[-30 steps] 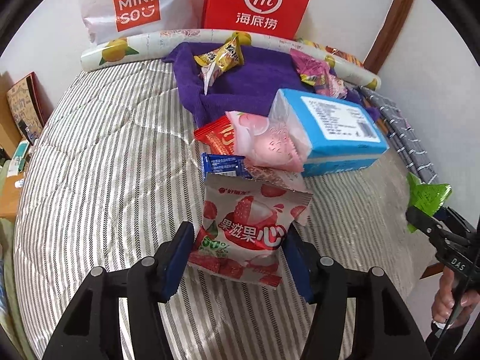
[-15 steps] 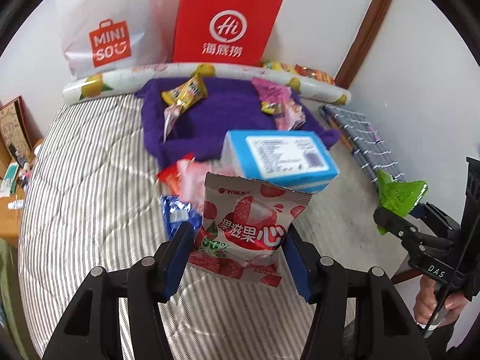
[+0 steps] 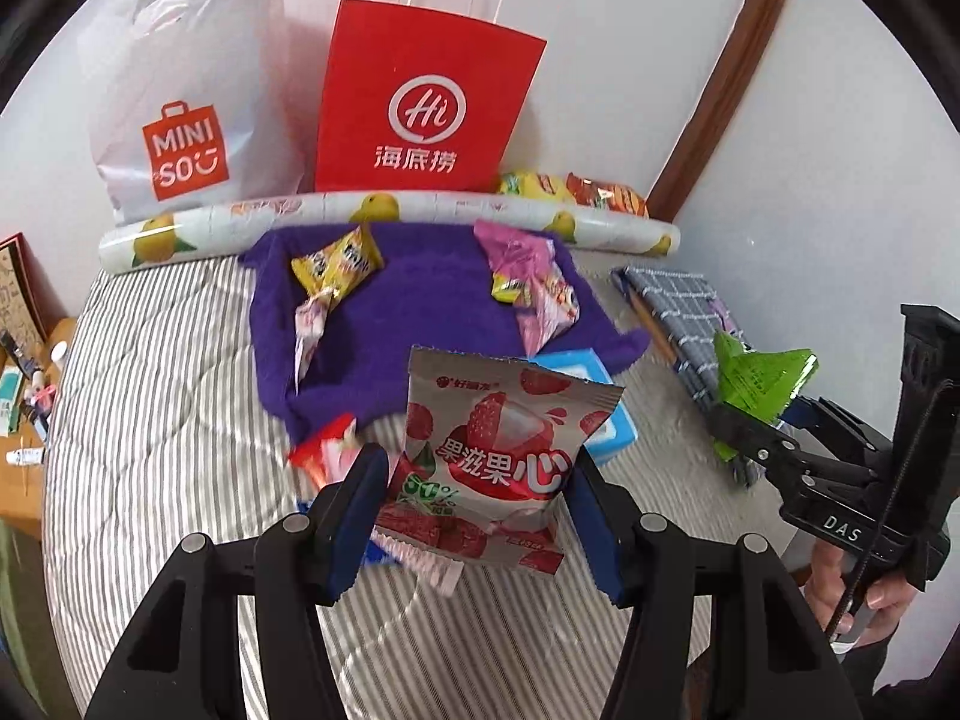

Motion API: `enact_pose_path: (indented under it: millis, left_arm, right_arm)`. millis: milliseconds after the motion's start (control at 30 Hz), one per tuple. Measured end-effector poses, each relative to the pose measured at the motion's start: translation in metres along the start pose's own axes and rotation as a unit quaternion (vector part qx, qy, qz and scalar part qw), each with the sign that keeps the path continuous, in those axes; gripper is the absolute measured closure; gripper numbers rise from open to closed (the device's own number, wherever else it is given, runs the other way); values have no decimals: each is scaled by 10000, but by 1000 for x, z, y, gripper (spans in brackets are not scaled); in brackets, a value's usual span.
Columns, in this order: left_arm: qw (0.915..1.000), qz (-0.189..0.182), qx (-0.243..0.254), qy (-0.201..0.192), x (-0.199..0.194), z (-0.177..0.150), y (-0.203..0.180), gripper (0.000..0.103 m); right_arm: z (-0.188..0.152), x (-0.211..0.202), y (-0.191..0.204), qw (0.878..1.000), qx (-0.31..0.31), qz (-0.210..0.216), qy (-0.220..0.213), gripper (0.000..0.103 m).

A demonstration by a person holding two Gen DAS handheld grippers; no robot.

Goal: Organize snacks
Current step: 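Carry the strawberry bag to the towel with the left tool while the right tool carries the green bag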

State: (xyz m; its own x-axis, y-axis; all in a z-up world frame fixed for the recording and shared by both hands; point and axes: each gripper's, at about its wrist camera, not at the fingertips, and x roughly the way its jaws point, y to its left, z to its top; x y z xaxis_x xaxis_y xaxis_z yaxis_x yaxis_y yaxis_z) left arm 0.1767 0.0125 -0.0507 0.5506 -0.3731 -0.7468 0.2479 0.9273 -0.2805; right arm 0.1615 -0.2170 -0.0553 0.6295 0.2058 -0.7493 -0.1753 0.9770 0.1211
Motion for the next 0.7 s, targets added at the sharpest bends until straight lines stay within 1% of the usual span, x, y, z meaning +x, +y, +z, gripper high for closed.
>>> enact_pose_path:
  millis: [300,533,700]
  left_arm:
    - [9999,-16,-134,-73,13,40,9,45]
    - [9994,154,-266,-168,23,76,26,45]
    - [9982,265,-480,-237,35,100,44,48]
  right_arm:
    - [47,21,-3,9999,-113,124,-31,34]
    - [87,48,0,9991,-223,366,-54,34]
    - [116,73,9,9978,-369,552,-28,34]
